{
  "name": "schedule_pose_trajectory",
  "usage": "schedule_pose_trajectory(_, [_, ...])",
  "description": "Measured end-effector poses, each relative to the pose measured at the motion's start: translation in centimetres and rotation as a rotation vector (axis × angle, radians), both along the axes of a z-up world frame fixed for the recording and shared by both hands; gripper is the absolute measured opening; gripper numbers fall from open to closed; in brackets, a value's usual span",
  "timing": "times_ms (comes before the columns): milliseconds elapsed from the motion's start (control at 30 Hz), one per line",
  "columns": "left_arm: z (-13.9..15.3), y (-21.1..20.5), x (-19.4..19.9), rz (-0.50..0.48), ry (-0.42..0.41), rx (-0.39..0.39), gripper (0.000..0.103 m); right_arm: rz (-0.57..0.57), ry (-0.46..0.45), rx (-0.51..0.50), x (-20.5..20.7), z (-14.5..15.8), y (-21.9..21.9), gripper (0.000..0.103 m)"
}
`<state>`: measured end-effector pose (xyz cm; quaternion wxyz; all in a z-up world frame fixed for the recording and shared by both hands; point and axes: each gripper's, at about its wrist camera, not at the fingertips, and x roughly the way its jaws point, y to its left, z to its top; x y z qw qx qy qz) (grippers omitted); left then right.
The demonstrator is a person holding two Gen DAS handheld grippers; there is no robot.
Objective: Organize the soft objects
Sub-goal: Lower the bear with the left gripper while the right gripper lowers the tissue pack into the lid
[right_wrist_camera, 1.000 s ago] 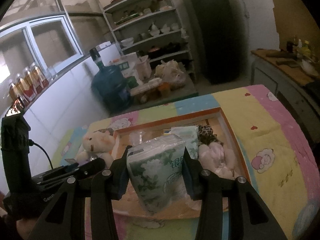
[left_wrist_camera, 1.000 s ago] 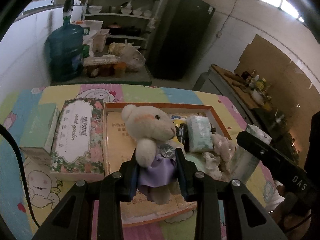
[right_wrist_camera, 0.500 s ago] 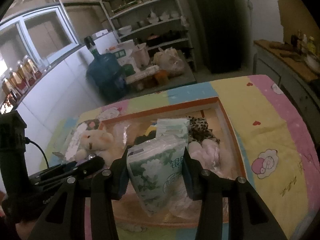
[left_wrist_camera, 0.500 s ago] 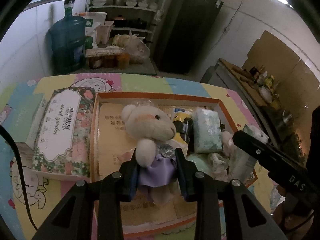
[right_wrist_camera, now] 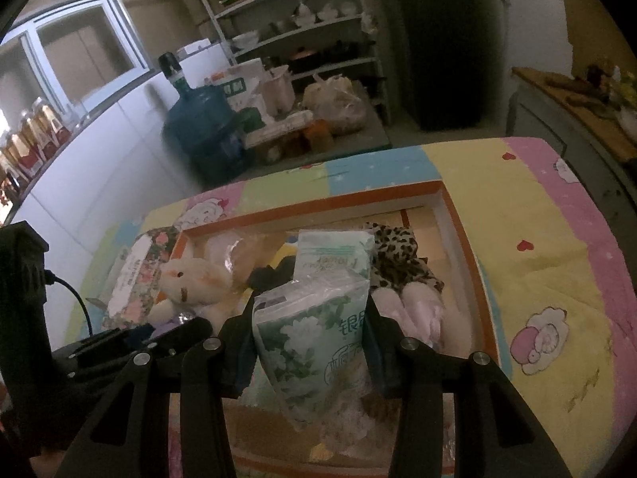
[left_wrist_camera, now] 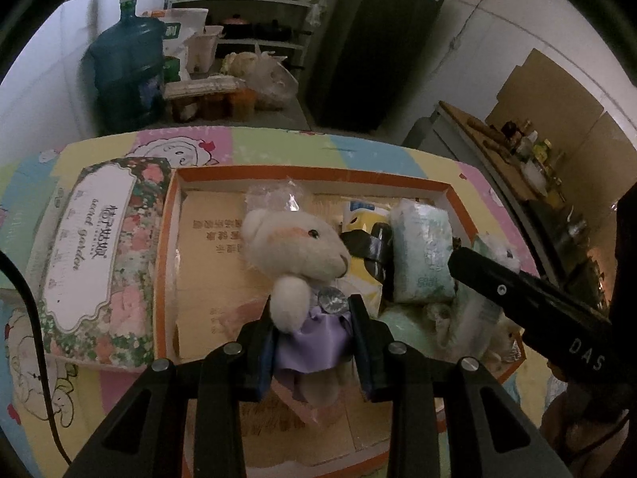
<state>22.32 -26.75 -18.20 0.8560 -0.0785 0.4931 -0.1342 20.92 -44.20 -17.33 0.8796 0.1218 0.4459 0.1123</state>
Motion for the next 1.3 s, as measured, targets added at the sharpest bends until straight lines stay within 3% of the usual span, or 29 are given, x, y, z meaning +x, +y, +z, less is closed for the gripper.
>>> schedule_pose_trajectory(500, [-1.6, 0.1, 1.2, -0.012, 0.068, -0.055, 0.037, 0.021, 0.027, 0.01, 1.6, -1.1, 0.3, 0.049])
schedule_pose_trajectory(833, [-1.3, -0.7, 0.7, -0.016, 0.053, -0.038, 0.061, 0.042, 0.038, 0.011, 1.8, -1.3, 0.4, 0.049])
schedule_pose_trajectory(1000, [-1.0, -1.2, 0.6, -0.02, 0.044, -0.032, 0.063, 0.051, 0.043, 0.017, 2.0, -1.3, 0.4, 0.06])
schedule_pose_trajectory(1200, [-0.5, -1.5, 0.2, -0.024, 0.026, -0.032, 0.063, 0.059, 0.018, 0.017, 1.7, -0.7, 0.5, 0.065])
schedule_pose_trajectory(1300, [-0.1, -1.5, -0.1, -0.026, 0.012, -0.034, 0.074, 0.059, 0.008, 0.018, 1.4, -0.3, 0.5, 0.066])
